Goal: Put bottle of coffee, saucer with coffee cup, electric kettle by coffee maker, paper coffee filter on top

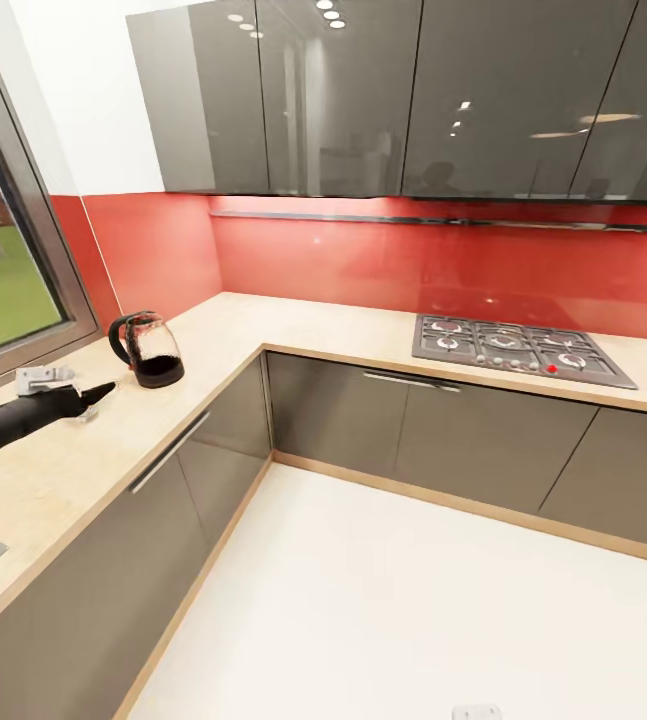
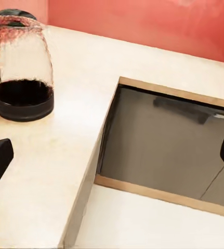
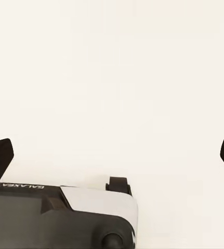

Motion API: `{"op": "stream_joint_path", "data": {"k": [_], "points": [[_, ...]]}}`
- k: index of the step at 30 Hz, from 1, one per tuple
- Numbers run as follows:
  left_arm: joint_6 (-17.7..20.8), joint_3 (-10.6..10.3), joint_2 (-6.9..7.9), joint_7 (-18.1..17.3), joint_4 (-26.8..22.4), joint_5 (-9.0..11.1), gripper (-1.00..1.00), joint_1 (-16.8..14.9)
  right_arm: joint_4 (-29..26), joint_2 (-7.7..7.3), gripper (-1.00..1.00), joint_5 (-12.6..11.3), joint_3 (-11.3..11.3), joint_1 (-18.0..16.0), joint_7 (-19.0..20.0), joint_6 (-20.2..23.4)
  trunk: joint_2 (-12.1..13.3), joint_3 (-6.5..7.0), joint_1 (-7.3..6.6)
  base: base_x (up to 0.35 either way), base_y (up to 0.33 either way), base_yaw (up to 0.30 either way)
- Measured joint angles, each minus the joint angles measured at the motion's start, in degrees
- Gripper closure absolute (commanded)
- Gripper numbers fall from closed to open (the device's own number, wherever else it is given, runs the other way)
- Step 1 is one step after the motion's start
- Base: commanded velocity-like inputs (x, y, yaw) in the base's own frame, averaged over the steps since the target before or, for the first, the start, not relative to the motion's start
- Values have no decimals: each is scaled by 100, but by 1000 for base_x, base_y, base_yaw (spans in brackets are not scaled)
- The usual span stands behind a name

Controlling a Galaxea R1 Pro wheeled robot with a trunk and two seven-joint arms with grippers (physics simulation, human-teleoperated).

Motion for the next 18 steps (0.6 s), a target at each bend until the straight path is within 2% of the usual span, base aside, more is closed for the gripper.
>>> {"op": "stream_joint_path", "data": {"k": [1,3,5,9,18], "points": [[2,50,3,23,11,-150,-100,2,-2,1,-100,-1,0,0,1,1,0,0,0,0,0,0],[27,122,-2,73,27,-908,-100,3,-9,17,-100,-2,3,1,1,12,1,0,0,0,0,0],[44,135,-3,78,31,-1115,-100,5,-9,29,-100,-3,6,1,1,16,0,0,0,0,0,13],[15,131,-4,73,7,-1238,-100,6,-18,55,-100,-3,13,1,8,23,1,0,0,0,0,145],[4,135,-5,82,-1,-1282,-100,7,-27,63,-100,-4,8,1,9,26,1,-2,0,1,0,261]]}}
